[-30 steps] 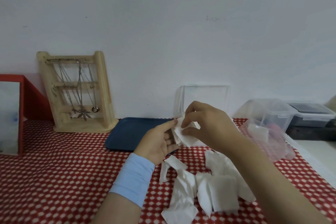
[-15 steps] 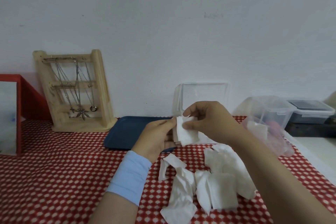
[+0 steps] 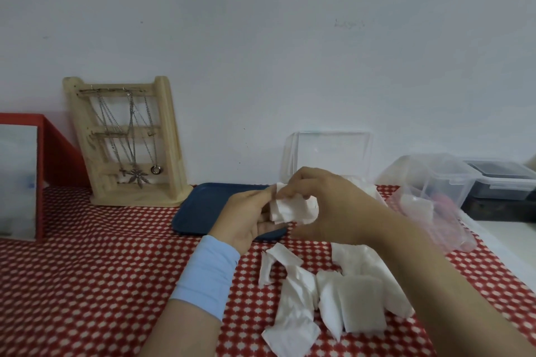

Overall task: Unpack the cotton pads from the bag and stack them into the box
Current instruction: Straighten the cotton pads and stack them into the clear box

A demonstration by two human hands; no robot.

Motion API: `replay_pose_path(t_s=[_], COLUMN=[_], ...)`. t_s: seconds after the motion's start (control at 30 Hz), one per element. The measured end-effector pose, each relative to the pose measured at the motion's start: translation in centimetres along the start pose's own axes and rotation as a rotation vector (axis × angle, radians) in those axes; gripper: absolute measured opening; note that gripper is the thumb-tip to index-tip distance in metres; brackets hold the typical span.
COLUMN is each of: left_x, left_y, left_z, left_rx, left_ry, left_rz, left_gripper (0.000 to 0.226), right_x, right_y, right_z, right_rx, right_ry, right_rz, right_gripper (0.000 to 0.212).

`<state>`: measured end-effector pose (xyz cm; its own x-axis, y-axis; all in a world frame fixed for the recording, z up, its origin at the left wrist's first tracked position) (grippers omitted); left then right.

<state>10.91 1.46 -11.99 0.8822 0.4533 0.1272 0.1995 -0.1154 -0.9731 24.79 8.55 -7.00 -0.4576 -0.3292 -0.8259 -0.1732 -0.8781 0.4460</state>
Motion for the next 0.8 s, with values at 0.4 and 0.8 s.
replay_pose_path(t_s=[0.4,0.8], left_x=[-0.7,-0.5], left_y=[0.0,0.6], left_z=[0.2,0.7], left_rx=[0.063,0.061], left_ry=[0.157,0.049], left_rz=[0.125,0.159], left_gripper=[0.025,0.026], right_x=[-0.1,-2.1], right_y=[-2.0,-1.9], right_z=[0.1,-0.5], right_rx=[0.266,0.361], right_ry=[-0.265,-0.42], right_rz=[0.386,0.891], right_gripper=[0.018,0.021])
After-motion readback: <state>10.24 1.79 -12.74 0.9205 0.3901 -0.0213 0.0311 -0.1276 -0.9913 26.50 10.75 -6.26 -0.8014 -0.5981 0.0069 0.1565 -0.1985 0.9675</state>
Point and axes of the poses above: each hand's wrist, its own z-axis towards the middle knuckle, its own x-axis out of the palm, y = z × x, the point moved 4 cm from there along z, towards the middle knuckle, and after that the axes turned 9 degrees about z, right-handed, at the moved point
